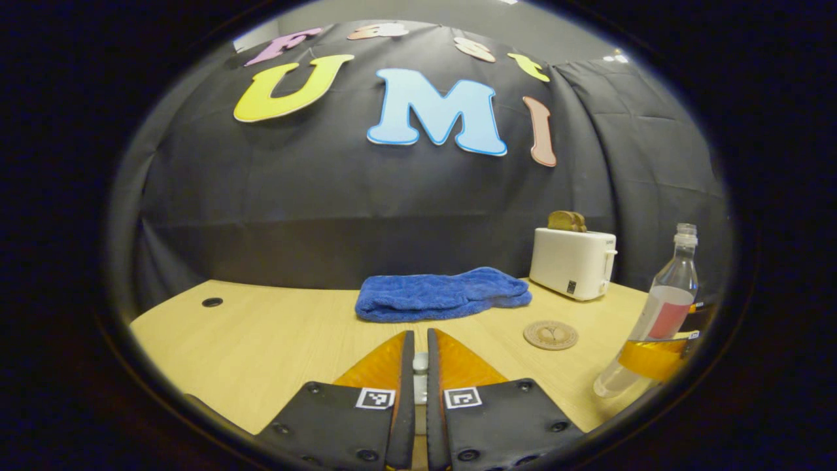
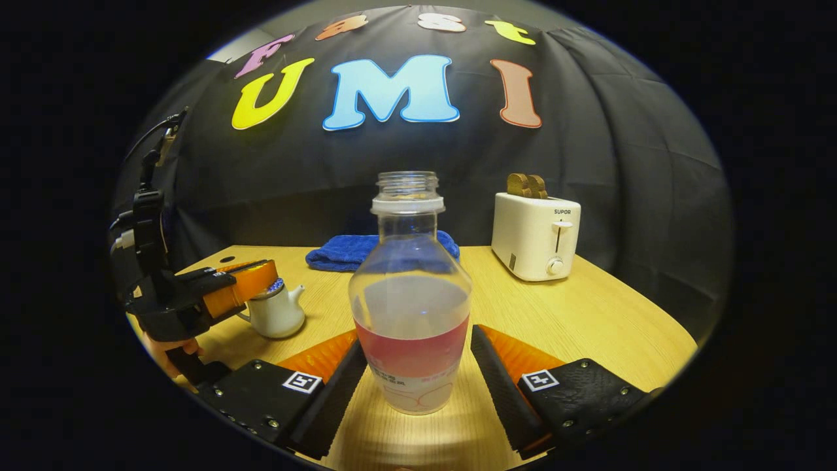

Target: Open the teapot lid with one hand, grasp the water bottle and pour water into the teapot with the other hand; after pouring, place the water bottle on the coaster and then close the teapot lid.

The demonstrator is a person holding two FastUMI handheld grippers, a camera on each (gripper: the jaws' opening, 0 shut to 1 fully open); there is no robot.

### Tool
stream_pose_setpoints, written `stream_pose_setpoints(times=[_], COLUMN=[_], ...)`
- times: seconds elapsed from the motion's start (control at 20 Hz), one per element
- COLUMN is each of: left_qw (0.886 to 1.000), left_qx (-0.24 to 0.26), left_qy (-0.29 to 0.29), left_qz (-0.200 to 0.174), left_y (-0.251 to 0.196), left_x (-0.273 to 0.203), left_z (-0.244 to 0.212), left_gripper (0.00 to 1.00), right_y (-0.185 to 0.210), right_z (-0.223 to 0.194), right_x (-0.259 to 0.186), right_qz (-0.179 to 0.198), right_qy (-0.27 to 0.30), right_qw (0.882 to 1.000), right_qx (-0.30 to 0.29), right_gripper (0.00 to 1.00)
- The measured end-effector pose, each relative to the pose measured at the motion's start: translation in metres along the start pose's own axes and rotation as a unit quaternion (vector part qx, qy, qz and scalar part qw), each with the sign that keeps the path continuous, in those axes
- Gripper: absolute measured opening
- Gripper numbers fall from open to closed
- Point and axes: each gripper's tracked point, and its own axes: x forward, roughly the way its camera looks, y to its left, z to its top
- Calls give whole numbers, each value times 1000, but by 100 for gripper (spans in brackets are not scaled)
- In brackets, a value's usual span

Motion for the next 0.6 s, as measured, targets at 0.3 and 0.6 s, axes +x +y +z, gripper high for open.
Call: stream_pose_setpoints(times=[0.3,0.6], left_qw=[1000,999], left_qx=[-12,-4], left_qy=[-19,-41], left_qz=[-2,9], left_y=[1,22], left_x=[-6,-28], left_z=[14,39], left_gripper=[14,14], right_y=[2,-2], right_z=[-4,1], right_x=[4,3], right_qz=[2,-4], right_qy=[5,-4], right_qw=[1000,1000], right_qx=[3,-1], right_gripper=[95,95])
